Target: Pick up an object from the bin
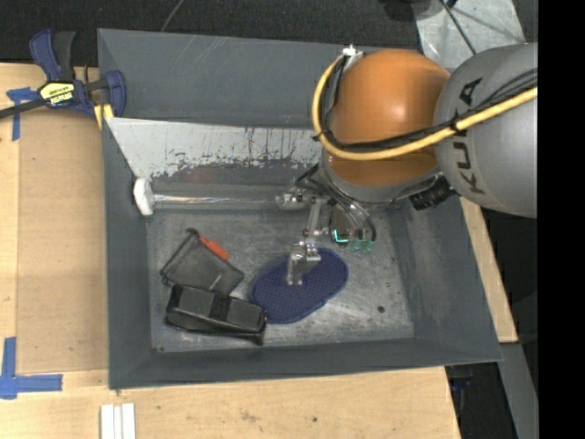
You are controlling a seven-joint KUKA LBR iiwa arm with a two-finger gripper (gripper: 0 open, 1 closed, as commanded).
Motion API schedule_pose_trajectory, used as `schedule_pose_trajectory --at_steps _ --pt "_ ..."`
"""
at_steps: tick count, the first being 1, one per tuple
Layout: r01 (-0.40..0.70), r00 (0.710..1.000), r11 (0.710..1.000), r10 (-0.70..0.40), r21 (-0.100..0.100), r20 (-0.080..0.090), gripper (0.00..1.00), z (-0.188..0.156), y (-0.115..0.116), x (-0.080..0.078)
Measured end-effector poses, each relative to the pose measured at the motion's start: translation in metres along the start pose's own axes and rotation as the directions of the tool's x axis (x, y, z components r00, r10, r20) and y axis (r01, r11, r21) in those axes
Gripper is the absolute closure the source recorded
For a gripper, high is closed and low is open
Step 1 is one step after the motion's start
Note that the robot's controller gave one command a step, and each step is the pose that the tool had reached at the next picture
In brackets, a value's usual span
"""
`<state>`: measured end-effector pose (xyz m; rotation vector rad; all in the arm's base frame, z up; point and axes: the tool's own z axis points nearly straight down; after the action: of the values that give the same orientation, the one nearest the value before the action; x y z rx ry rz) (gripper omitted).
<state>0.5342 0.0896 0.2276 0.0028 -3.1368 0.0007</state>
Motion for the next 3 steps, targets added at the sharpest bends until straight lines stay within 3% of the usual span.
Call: schedule_pose_trajectory --at_steps 1,2,3 --pt "0.36 0.933 0.933 -0.36 0.003 0.011 0.0 -0.038 -0.01 -0.018" --pt "0.576 0.817 0.817 -0.576 -0.001 -0.001 0.0 0.094 -0.045 0.046" --pt "0.726 0.688 0.688 -0.726 0.006 0.01 0.0 0.139 -0.056 0.017"
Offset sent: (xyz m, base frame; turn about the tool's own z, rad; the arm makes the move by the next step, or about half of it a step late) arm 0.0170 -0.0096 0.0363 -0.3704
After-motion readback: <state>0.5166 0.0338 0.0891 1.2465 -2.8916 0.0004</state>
